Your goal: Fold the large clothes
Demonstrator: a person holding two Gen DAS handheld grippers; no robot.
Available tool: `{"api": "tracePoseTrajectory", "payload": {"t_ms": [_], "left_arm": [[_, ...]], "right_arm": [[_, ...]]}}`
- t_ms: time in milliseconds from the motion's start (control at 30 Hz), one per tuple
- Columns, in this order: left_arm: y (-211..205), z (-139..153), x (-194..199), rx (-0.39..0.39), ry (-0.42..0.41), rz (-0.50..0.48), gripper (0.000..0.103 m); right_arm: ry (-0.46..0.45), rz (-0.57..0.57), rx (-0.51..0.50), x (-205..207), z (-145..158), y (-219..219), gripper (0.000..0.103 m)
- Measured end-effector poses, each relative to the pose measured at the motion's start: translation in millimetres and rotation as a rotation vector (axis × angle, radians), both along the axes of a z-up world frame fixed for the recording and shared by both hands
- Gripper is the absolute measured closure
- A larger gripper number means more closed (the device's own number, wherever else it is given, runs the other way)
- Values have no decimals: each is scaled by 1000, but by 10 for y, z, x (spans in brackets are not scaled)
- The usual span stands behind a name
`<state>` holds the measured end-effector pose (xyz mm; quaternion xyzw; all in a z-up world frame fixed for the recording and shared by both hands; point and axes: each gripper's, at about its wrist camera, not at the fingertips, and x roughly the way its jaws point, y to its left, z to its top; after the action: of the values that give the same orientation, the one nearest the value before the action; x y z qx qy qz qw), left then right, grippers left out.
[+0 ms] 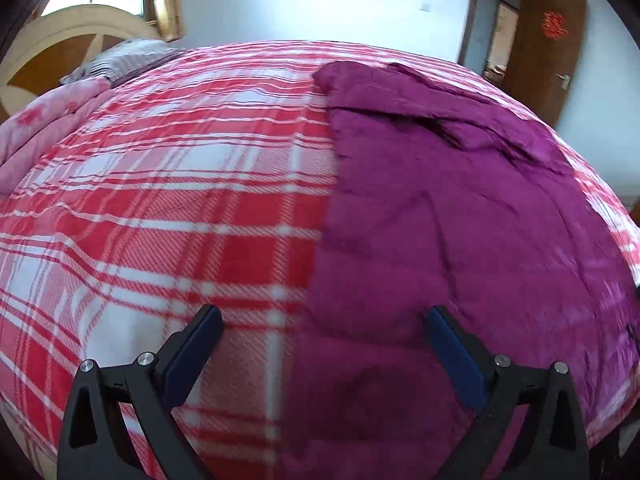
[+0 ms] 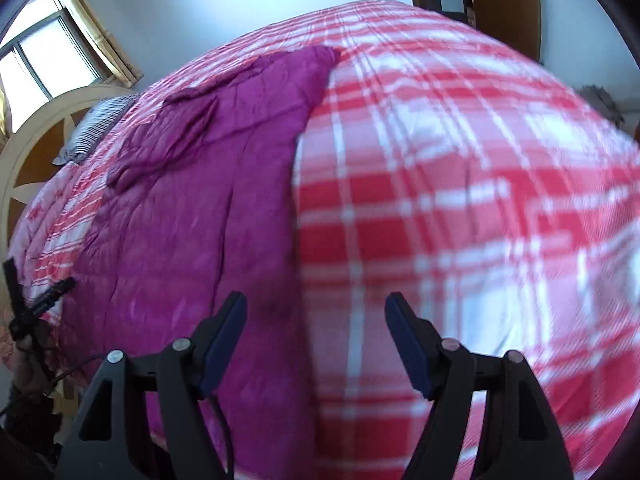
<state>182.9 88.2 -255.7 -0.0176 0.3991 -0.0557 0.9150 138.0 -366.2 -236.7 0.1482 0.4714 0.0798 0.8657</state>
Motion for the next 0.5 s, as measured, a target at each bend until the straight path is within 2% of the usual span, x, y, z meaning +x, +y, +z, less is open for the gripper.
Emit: {"api": "tracePoseTrajectory", "payload": {"t_ms": [67, 133, 200, 233, 267, 333, 367, 400, 467, 500], "left_arm": [[-73, -25, -104, -5, -8, -21, 1], [-123, -51, -191, 34, -19, -30, 1], [-170, -98, -293, 64, -42, -44, 1], [-168, -116, -344, 70, -53, -46, 1], [-168, -128, -407, 60, -62, -49, 6], [-181, -95, -494, 52, -85, -79, 29], [-185, -80, -525, 47, -90, -98, 53], [-175, -62, -539, 39, -87, -119, 79], [-141, 0, -607, -2, -78, -155, 93], [-107, 52, -650, -31, -80, -159, 94]], "right_arm": [[-33, -3, -42, -68, -12, 112, 27], [-44, 26, -49, -146, -24, 236, 29], [-42, 34, -39, -213, -62, 329, 38], [-47, 40, -76, -267, -85, 391, 40], [-55, 36, -111, -317, -100, 443, 48], [-57, 35, -91, -424, -130, 472, 64], [-57, 41, -76, -453, -142, 466, 80], [-59, 45, -57, -481, -143, 441, 86], [-65, 40, 10, -541, -136, 357, 92], [-67, 36, 56, -558, -120, 312, 94]]}}
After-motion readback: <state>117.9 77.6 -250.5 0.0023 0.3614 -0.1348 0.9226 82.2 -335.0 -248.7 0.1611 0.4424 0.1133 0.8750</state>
